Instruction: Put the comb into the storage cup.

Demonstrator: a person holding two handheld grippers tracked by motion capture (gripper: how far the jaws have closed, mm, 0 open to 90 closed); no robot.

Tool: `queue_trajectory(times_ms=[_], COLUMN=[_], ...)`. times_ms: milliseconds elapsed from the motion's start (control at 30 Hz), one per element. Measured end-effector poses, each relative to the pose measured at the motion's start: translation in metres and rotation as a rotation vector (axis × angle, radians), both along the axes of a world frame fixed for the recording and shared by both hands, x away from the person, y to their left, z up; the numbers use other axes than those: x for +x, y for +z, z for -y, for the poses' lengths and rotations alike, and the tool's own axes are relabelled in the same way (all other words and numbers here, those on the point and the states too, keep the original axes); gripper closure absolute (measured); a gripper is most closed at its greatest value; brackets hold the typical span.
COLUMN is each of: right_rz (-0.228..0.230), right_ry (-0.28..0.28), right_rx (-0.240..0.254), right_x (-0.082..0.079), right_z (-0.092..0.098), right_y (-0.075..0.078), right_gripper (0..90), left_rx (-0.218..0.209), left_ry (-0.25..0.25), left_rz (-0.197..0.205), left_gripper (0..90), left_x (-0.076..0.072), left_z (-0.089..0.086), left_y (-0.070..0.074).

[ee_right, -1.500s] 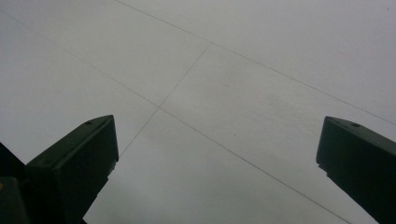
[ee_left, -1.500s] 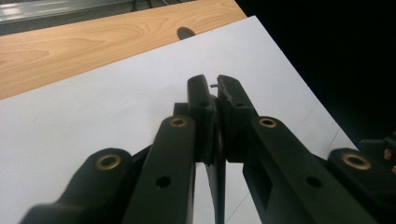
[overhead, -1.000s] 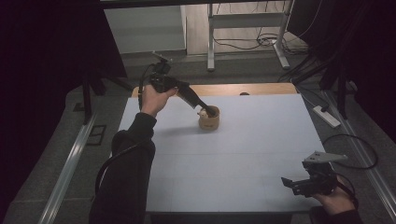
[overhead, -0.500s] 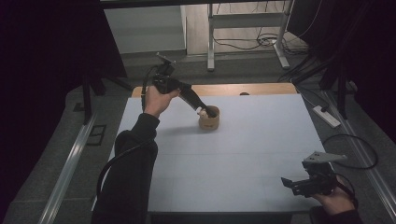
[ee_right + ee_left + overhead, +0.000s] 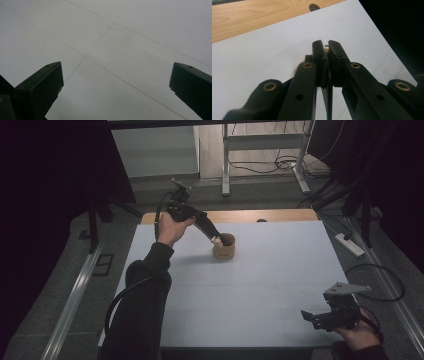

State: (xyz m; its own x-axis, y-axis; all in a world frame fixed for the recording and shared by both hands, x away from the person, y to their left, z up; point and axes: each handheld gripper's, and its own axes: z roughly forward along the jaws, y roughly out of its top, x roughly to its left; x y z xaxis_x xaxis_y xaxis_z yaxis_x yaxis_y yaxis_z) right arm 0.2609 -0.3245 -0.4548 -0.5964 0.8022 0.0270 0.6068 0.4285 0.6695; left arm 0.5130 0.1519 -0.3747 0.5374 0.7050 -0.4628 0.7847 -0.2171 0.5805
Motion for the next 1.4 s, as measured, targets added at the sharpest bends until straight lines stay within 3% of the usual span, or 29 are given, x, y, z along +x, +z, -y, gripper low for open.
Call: queue_trajectory(times_ms=[333, 833, 1167, 1400], right_rz=[0.001, -0.001, -0.003, -0.003], right_ry=[0.005, 0.007, 0.006, 0.006], right_rx=[-0.007, -0.014, -0.015, -0.015], right_x=[0.0, 0.0, 0.0, 0.0], right_z=[-0.001, -0.001, -0.001, -0.001], right_y=[0.0, 0.0, 0.0, 0.0], right_gripper=[0.0, 0.0, 0.0, 0.0], left_rx=[-0.008, -0.066, -0.041, -0.032], left_ry=[0.009, 0.049, 0.06, 0.068], left_rz=[-0.013, -0.021, 0.016, 0.079], left_gripper=[83.4, 82.3, 74.6, 66.4], left_x=[0.001, 0.001, -0.001, -0.004], left_z=[-0.001, -0.013, -0.014, -0.014], left_y=[-0.005, -0.016, -0.021, -0.02])
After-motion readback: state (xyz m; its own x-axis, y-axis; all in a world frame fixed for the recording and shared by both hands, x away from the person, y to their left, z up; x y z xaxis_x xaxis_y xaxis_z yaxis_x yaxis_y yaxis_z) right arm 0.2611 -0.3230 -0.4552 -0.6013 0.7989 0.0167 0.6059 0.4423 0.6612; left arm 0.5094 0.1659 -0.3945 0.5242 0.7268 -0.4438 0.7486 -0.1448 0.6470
